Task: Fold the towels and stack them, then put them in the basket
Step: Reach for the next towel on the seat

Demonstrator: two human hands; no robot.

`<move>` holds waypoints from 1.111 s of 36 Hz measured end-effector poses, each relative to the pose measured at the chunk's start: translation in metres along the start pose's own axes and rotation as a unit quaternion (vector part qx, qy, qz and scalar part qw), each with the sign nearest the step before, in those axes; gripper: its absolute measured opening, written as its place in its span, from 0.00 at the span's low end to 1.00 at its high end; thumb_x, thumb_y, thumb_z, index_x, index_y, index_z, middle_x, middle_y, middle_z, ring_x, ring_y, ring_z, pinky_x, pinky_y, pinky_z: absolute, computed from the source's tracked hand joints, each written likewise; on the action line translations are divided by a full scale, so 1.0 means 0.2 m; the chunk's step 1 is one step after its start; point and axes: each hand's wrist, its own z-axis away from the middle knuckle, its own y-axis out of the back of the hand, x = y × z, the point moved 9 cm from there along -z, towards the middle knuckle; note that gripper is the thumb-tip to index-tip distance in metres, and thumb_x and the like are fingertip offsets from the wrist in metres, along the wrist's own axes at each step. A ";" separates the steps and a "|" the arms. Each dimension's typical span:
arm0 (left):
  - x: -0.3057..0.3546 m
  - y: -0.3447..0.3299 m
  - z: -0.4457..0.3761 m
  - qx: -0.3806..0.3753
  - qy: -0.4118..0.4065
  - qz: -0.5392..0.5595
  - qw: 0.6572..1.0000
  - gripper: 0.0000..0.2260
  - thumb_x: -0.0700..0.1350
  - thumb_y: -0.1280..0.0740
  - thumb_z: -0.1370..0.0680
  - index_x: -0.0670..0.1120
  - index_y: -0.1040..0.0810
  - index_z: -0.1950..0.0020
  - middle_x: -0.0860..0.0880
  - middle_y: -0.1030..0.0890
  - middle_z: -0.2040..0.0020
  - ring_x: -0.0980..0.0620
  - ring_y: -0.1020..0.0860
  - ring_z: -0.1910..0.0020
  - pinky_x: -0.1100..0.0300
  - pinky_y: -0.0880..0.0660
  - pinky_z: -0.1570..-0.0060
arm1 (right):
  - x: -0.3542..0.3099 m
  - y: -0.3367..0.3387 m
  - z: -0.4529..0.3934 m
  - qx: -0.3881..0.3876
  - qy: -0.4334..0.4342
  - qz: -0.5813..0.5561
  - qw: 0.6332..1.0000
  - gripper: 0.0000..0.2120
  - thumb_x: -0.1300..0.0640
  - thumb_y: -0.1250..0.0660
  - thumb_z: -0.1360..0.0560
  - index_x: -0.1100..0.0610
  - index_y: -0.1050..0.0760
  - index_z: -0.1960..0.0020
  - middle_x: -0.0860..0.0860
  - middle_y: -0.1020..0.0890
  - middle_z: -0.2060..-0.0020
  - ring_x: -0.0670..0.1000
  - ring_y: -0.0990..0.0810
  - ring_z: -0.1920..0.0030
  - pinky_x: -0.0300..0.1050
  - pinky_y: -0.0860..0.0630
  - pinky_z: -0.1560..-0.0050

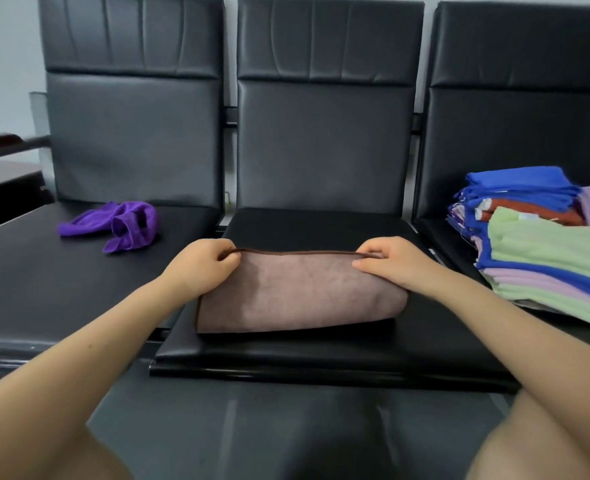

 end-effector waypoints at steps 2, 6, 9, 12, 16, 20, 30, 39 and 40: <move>-0.03 0.01 -0.03 0.019 0.013 -0.011 1.000 0.09 0.45 0.38 0.21 0.43 0.22 0.58 0.50 0.22 0.64 0.47 0.24 0.61 0.56 0.32 0.62 | 0.00 0.02 -0.05 0.013 0.003 0.004 1.000 0.03 0.56 0.31 0.25 0.50 0.19 0.57 0.43 0.17 0.60 0.42 0.20 0.56 0.37 0.28 0.57; -0.09 -0.03 -0.09 0.011 0.031 -0.049 0.998 0.10 0.46 0.39 0.21 0.43 0.21 0.55 0.48 0.21 0.60 0.46 0.23 0.57 0.56 0.30 0.60 | 0.05 0.03 -0.16 0.043 -0.006 0.019 0.999 0.04 0.57 0.31 0.24 0.49 0.21 0.57 0.43 0.19 0.59 0.41 0.22 0.56 0.36 0.31 0.60; -0.13 -0.08 -0.13 0.000 0.027 -0.081 0.996 0.10 0.46 0.39 0.20 0.44 0.20 0.49 0.46 0.22 0.51 0.45 0.23 0.51 0.56 0.28 0.54 | 0.12 0.00 -0.26 0.064 -0.020 0.018 0.998 0.05 0.58 0.31 0.24 0.48 0.22 0.57 0.43 0.20 0.60 0.41 0.23 0.57 0.35 0.32 0.61; -0.18 -0.14 -0.16 -0.008 0.019 -0.106 0.994 0.10 0.46 0.39 0.20 0.45 0.20 0.46 0.46 0.24 0.47 0.45 0.24 0.49 0.55 0.27 0.52 | 0.20 -0.08 -0.33 0.060 -0.037 0.024 0.997 0.04 0.58 0.31 0.24 0.50 0.22 0.55 0.44 0.20 0.59 0.43 0.23 0.56 0.35 0.32 0.61; -0.25 -0.22 -0.18 -0.031 0.023 -0.128 0.991 0.10 0.47 0.38 0.20 0.46 0.20 0.45 0.47 0.23 0.46 0.45 0.24 0.46 0.53 0.26 0.50 | 0.30 -0.19 -0.39 0.023 -0.050 0.080 0.995 0.03 0.56 0.33 0.23 0.51 0.20 0.52 0.46 0.19 0.54 0.46 0.22 0.52 0.39 0.31 0.58; -0.26 -0.27 -0.19 -0.034 0.014 -0.140 0.990 0.09 0.47 0.38 0.21 0.47 0.23 0.43 0.47 0.24 0.45 0.45 0.26 0.43 0.50 0.26 0.48 | 0.36 -0.16 -0.40 0.047 -0.057 0.086 0.994 0.04 0.57 0.33 0.23 0.51 0.21 0.50 0.46 0.20 0.53 0.47 0.24 0.51 0.39 0.33 0.56; -0.16 -0.24 -0.16 0.022 0.040 -0.125 0.991 0.11 0.44 0.39 0.22 0.47 0.23 0.41 0.47 0.25 0.42 0.44 0.30 0.41 0.50 0.28 0.47 | 0.44 -0.13 -0.36 0.046 -0.138 0.144 0.979 0.23 0.46 0.31 0.25 0.56 0.29 0.34 0.53 0.23 0.44 0.51 0.25 0.49 0.43 0.32 0.54; 0.22 -0.30 -0.01 0.011 -0.016 -0.132 0.991 0.11 0.53 0.41 0.21 0.54 0.22 0.43 0.51 0.25 0.42 0.49 0.29 0.40 0.53 0.36 0.39 | 0.47 -0.13 -0.19 -0.041 -0.267 0.107 0.957 0.27 0.33 0.31 0.31 0.58 0.24 0.55 0.51 0.23 0.60 0.52 0.24 0.60 0.44 0.29 0.61; 0.23 -0.33 0.00 0.000 -0.013 -0.135 0.991 0.12 0.54 0.41 0.21 0.54 0.23 0.42 0.51 0.25 0.42 0.49 0.30 0.39 0.53 0.36 0.39 | 0.47 -0.15 -0.18 -0.049 -0.274 0.089 0.956 0.28 0.33 0.30 0.32 0.59 0.24 0.51 0.52 0.23 0.56 0.53 0.23 0.56 0.45 0.29 0.58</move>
